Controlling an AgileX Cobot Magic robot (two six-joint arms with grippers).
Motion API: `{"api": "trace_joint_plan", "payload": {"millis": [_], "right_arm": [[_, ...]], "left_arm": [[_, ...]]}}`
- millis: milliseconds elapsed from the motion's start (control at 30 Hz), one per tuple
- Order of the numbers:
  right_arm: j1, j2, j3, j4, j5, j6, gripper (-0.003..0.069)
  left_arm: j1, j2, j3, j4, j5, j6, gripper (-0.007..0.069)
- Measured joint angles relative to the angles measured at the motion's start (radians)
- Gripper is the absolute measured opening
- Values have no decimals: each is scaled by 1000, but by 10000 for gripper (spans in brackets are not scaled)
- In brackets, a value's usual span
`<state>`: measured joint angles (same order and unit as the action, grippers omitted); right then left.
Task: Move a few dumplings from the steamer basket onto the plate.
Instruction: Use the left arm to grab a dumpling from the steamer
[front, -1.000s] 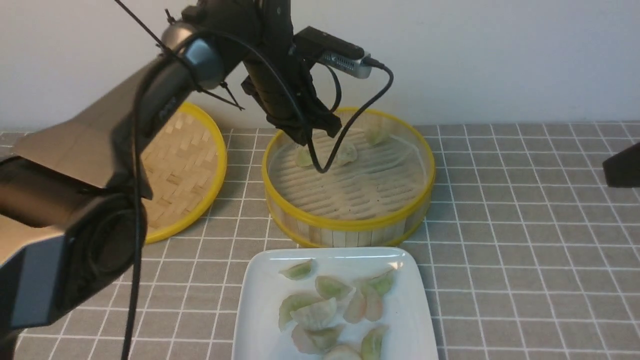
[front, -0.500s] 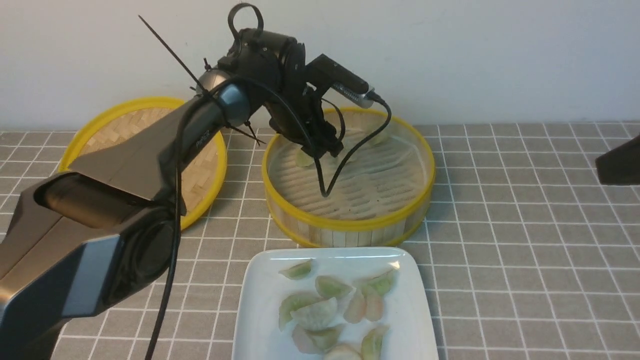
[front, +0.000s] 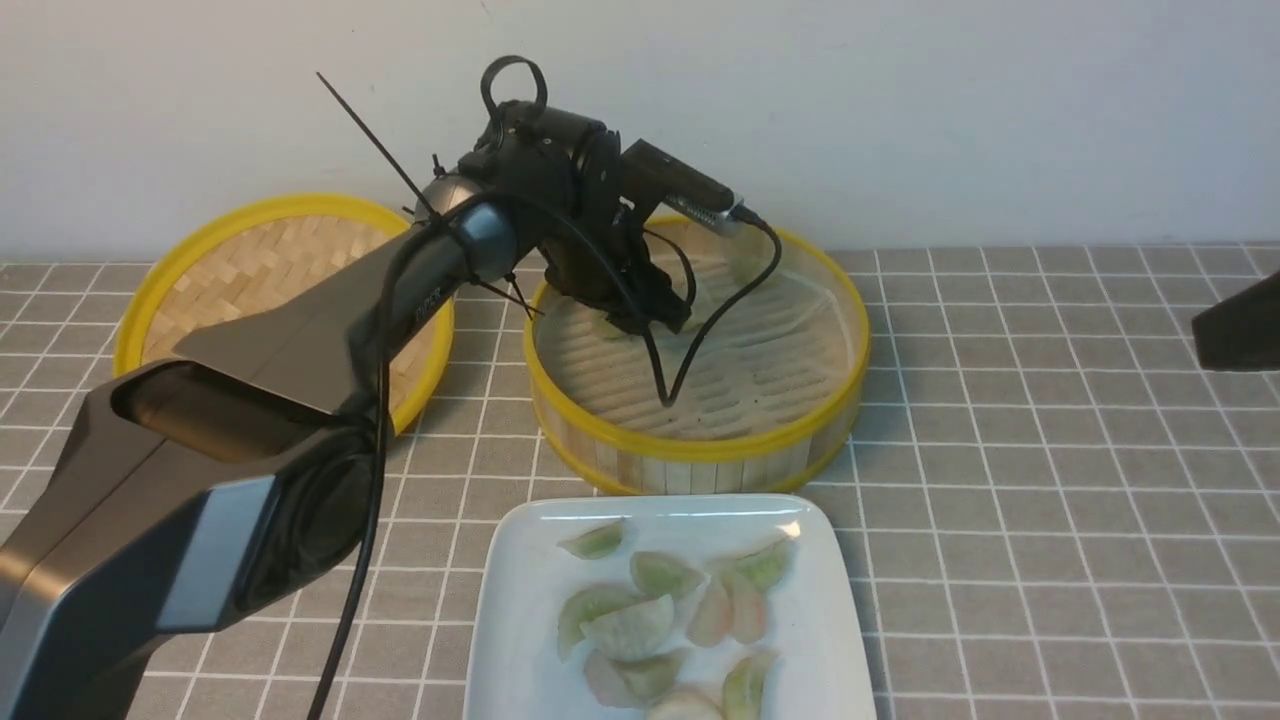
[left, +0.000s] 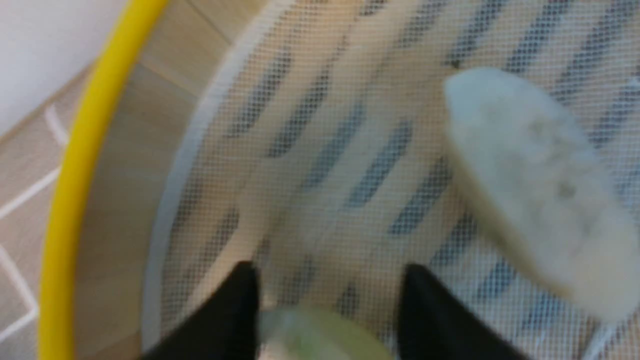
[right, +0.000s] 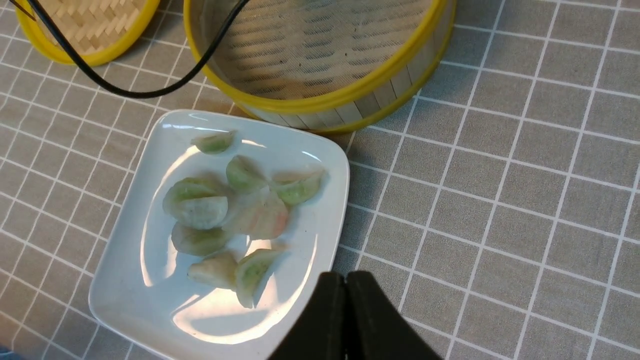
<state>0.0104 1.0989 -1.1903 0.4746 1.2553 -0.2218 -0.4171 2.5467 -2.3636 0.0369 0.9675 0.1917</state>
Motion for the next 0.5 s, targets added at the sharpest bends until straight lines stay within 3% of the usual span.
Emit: {"api": "trace_joint_plan", "payload": {"millis": [67,133,500], "right_arm": [[0,0,0,5,0,0,-12],[0,0,0,12,0,0,-12],[0,0,0,47,0,-3,-12]], "left_arm": [[0,0,0,0,48,-11,75],[0,-4,0,3,68,-15,27],[0,-140,8,-12,251,-25,-5]]}}
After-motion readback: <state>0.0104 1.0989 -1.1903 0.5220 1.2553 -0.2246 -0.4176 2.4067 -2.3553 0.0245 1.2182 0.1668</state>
